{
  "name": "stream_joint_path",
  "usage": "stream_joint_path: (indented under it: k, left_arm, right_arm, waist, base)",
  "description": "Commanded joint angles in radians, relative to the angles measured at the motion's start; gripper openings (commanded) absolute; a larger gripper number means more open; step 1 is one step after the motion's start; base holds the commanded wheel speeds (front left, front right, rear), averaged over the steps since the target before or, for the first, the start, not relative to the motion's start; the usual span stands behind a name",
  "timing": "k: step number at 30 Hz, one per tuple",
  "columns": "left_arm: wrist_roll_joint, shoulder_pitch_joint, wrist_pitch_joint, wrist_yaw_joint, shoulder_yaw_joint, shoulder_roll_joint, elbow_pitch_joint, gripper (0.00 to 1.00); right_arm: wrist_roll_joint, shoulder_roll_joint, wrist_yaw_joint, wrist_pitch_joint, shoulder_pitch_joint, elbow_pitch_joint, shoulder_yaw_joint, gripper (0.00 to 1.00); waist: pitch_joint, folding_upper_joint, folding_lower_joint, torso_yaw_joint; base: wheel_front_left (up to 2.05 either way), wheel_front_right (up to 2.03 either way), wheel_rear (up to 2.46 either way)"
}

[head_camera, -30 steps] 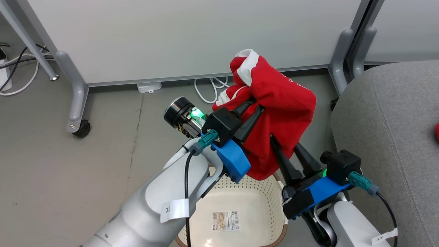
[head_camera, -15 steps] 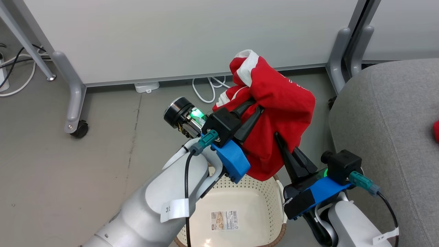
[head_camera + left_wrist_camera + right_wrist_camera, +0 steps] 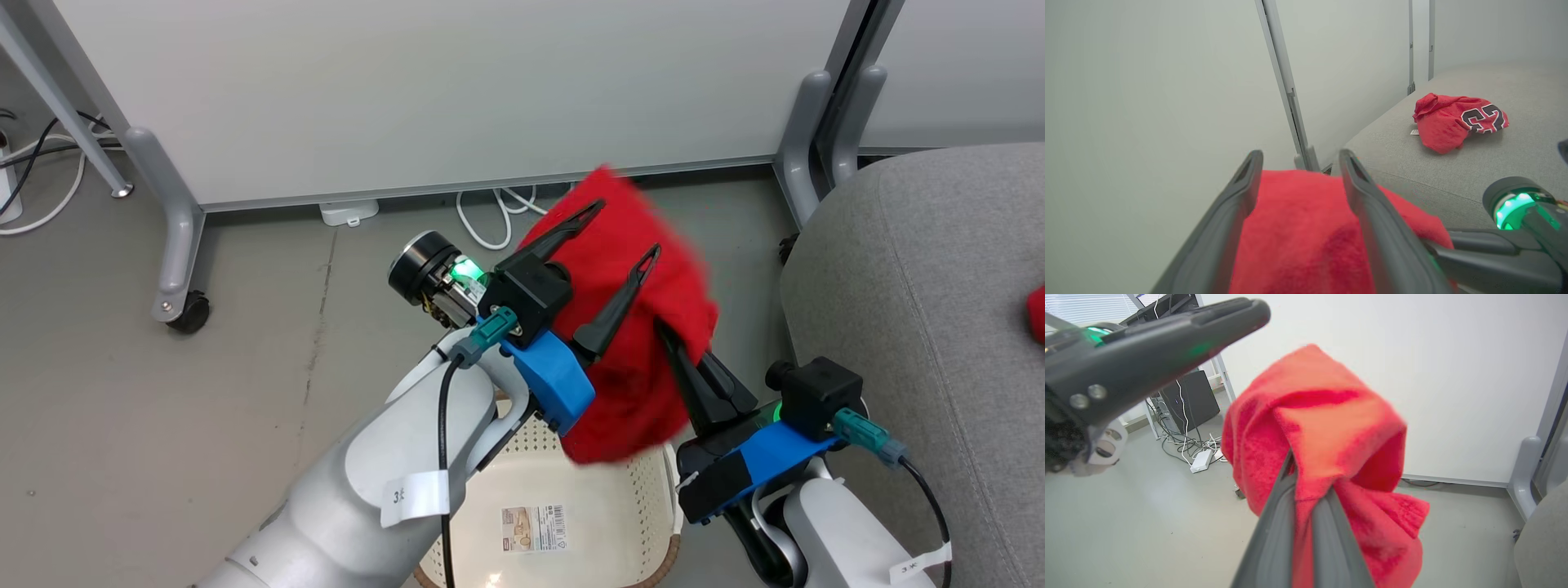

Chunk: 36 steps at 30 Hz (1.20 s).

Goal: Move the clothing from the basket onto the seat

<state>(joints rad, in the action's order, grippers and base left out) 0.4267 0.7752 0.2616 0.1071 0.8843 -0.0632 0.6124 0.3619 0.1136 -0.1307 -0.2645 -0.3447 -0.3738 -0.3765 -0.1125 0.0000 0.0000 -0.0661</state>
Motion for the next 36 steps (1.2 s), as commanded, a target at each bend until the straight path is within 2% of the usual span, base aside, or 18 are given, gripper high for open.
stream_joint_path:
  k: [1, 15, 23, 36]
  left_arm:
    - [-0.003, -0.007, 0.005, -0.003, -0.005, -0.001, -0.002, 1.0]
    - [-0.008, -0.017, 0.005, -0.003, -0.014, 0.0, 0.001, 1.0]
    - [-0.008, -0.011, 0.005, -0.001, -0.018, -0.003, 0.0, 1.0]
    - [-0.011, -0.001, 0.005, 0.003, -0.002, -0.007, 0.0, 1.0]
  right_arm:
    - [-0.002, 0.005, 0.0, 0.0, 0.002, 0.001, 0.002, 0.0]
    - [-0.015, 0.009, 0.0, 0.0, 0.012, 0.001, 0.012, 0.0]
    - [-0.028, 0.006, 0.0, 0.0, -0.004, 0.01, 0.055, 0.0]
    - [-0.045, 0.01, 0.0, 0.0, -0.007, 0.048, 0.158, 0.0]
  waist:
    - [0.001, 0.0, 0.0, 0.0]
    - [0.006, 0.0, 0.0, 0.011]
    - [-0.011, 0.0, 0.0, 0.033]
    - [-0.064, 0.0, 0.0, 0.136]
  base:
    - [0.0, 0.0, 0.0]
    - [0.0, 0.0, 0.0]
    - [0.0, 0.0, 0.0]
    - [0.0, 0.0, 0.0]
